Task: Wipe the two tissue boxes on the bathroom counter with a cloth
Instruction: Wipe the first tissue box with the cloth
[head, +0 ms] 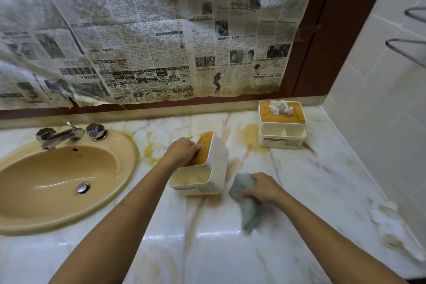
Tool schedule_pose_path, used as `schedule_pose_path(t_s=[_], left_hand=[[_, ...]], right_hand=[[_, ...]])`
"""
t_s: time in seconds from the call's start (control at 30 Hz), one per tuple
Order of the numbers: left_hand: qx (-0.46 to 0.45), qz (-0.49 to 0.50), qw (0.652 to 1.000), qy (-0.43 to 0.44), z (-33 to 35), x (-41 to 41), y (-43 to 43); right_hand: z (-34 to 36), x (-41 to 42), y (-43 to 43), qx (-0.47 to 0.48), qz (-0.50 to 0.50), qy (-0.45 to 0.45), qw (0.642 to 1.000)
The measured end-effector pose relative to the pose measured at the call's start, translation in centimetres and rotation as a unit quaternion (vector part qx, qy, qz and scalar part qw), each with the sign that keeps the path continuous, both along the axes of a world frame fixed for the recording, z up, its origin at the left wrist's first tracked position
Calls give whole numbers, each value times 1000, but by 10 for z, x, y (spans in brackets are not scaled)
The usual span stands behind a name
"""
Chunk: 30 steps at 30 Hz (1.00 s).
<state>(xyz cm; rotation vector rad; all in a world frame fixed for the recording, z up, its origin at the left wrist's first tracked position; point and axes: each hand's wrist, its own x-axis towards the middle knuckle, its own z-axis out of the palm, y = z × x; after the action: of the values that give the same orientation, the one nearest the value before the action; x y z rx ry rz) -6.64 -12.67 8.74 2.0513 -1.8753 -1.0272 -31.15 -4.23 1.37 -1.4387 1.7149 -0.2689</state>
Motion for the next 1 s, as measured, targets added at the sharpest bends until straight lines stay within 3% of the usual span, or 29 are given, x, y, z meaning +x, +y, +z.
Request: schedule_pose_path(t_s=[0.17, 0.37, 0.47, 0.63, 0.8, 0.9, 1.0], left_hand=[[3, 4, 1000, 14, 4, 1, -4], [15, -21, 999, 27, 6, -3, -4], [25, -46, 999, 9, 5, -8, -2], [29, -73, 997, -10, 8, -15, -1], [35, -71, 997, -14, 14, -9, -6], [44, -53, 997, 19, 14, -10, -4], [57, -20, 996, 61, 10, -9, -5]], right_hand=[[26, 8, 1, -36, -161, -267, 950], [35, 53, 18, 47, -212, -441, 871], [31, 66, 21, 43, -207, -456, 865], [28, 78, 14, -80, -128, -364, 919], [39, 78, -17, -148, -197, -343, 907], [45, 71, -41, -154, -213, -322, 910], [48, 73, -40, -171, -153, -289, 929]])
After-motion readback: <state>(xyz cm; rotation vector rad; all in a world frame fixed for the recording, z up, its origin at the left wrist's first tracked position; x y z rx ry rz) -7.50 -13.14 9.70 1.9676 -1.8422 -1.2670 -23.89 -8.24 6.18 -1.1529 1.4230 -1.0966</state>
